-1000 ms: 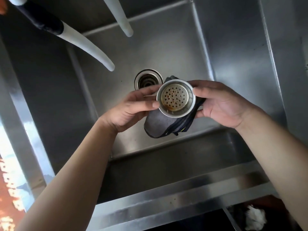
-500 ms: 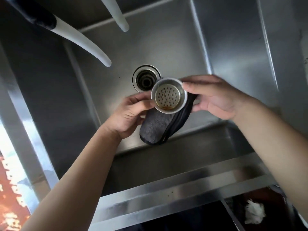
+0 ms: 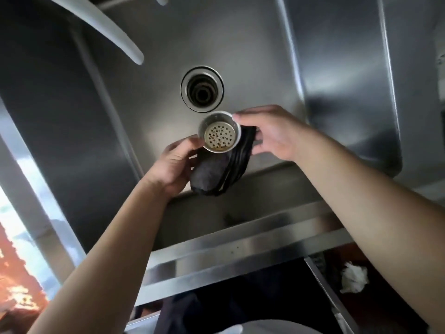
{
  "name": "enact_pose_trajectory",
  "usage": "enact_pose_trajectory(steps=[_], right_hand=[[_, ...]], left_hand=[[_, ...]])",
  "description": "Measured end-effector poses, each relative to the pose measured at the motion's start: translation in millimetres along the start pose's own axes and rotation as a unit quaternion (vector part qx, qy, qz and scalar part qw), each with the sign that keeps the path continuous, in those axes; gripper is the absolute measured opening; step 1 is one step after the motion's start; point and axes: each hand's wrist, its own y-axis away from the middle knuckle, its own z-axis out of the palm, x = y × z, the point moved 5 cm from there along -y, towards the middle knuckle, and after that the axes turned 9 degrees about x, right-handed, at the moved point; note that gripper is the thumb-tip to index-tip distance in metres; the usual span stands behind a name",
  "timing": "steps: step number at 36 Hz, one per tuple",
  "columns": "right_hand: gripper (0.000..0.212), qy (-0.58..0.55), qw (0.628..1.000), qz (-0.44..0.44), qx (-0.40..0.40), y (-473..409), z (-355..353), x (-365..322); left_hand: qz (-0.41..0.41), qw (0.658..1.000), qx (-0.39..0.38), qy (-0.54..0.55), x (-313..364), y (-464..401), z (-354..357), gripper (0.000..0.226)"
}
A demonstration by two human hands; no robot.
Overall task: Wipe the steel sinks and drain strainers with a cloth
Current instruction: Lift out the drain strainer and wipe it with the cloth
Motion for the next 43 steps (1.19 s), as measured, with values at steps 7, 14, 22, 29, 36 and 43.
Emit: enact_pose_trajectory(steps=[7,14,22,29,36,43], right_hand=[[0.032,0.129,0.969,-0.148,0.152,6.0,-1.9,-14.7],[0.054,0.176,0.949,-0.246,0.091,22.2,30.9,-2.3],[0.033,0.060,0.986,-0.118,0.099,-3.7,32.9,9.6],[0.026,-0.071,0.997,0.020,-0.003,-8.1,32.4,14.5],[0.028,-0.172,0.982,0.069,-0.032,-9.4,42.7,23.8],[0.028,-0.218,0.971,0.072,-0.067,-8.5,23.7,24.6]], left_hand=[[0.034,0.998,0.037,-0.039,16.8,-2.6,0.7,0.029],[0.004,0.999,0.025,-0.023,9.4,-10.5,13.7,0.026],[-0.001,1.000,0.020,0.022,-3.7,-27.5,9.5,0.028],[-0.072,0.995,-0.015,0.074,-5.1,-26.5,1.2,0.062],[-0.081,0.995,0.045,-0.019,-0.6,-33.1,2.0,0.034],[0.003,0.997,0.071,0.022,12.2,-36.7,-7.8,0.033]])
